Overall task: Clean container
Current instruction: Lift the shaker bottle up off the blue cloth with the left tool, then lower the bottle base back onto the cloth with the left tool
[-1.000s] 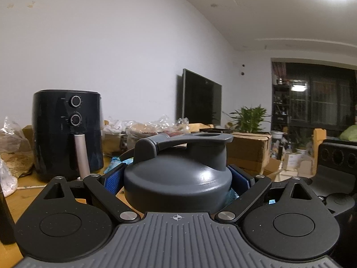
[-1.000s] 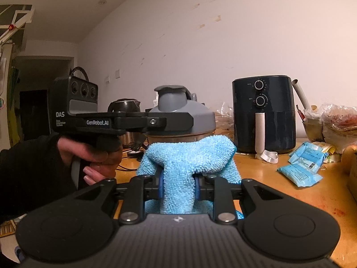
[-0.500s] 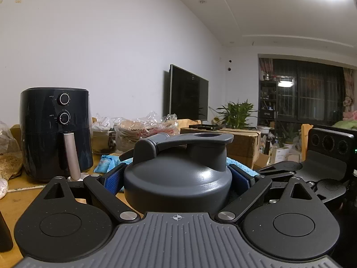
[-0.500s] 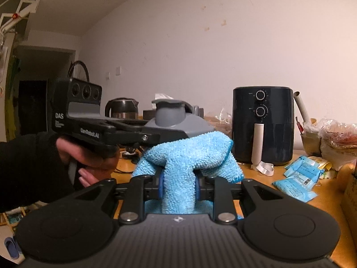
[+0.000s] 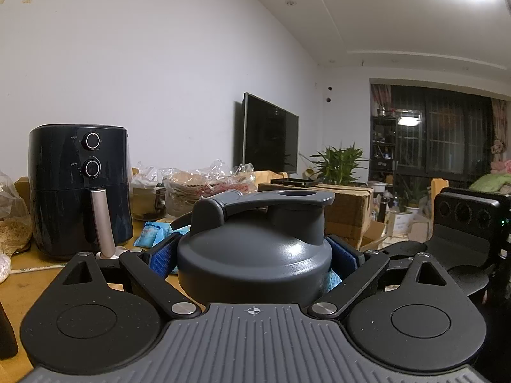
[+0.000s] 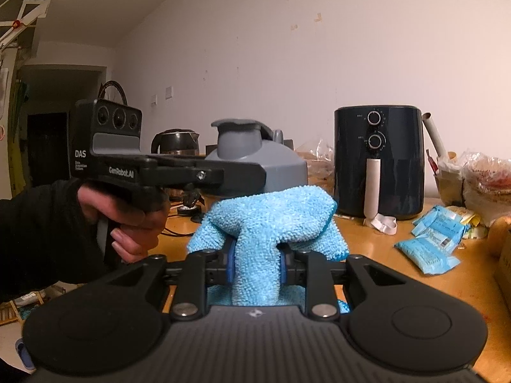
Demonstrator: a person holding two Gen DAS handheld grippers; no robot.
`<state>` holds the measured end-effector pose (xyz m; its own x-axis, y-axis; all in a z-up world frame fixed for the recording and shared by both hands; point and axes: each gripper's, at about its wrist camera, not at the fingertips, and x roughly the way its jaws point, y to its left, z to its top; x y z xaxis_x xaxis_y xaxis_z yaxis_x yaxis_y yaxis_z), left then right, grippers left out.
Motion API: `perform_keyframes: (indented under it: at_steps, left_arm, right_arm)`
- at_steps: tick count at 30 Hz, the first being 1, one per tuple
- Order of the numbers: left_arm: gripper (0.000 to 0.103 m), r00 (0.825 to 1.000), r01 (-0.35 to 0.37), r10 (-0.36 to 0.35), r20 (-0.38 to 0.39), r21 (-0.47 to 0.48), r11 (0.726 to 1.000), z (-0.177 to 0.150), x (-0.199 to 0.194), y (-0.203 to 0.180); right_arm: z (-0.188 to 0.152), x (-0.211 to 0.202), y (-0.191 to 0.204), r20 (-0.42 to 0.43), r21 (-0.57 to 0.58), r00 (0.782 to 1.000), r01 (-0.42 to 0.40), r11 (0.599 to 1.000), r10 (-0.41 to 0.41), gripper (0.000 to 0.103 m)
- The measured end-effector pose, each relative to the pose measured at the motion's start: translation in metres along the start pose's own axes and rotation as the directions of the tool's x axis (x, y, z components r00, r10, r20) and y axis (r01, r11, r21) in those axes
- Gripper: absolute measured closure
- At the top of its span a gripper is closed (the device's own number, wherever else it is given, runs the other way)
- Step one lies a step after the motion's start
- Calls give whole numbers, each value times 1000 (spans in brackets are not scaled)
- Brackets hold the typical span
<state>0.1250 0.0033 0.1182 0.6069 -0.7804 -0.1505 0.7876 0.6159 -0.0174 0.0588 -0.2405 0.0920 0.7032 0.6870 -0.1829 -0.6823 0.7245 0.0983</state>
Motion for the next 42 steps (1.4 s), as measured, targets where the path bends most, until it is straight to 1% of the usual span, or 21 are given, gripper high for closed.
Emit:
perform_keyframes:
  at_steps: [3, 5, 16, 28, 34, 42]
  left_arm:
    - [8, 1000, 0, 0, -1, 0, 1000, 0, 0, 0]
    - [8, 1000, 0, 0, -1, 0, 1000, 1, 0, 0]
    - [8, 1000, -1, 1, -3, -2, 1000, 1, 0, 0]
    - [8, 1000, 0, 0, -3, -1, 1000, 0, 1, 1]
    - [8, 1000, -1, 1, -9, -1, 1000, 0, 1, 0]
    - [8, 1000, 0, 0, -8, -2, 1000, -2, 0, 1]
  right_arm:
    - [-4, 2, -2, -18, 6, 1000, -6, 1000, 6, 92]
    - [-8, 3, -3, -32, 7, 999, -10, 1000, 10, 94]
    - [-33, 15, -4, -111, 24, 994, -10, 1000, 13, 94]
    - [-54, 30, -6, -201, 45, 979, -5, 999, 14, 92]
    - [-57, 32, -8, -211, 57, 977, -6, 998, 18, 91]
    - [-56, 31, -9, -200, 70, 979, -9, 997, 23, 89]
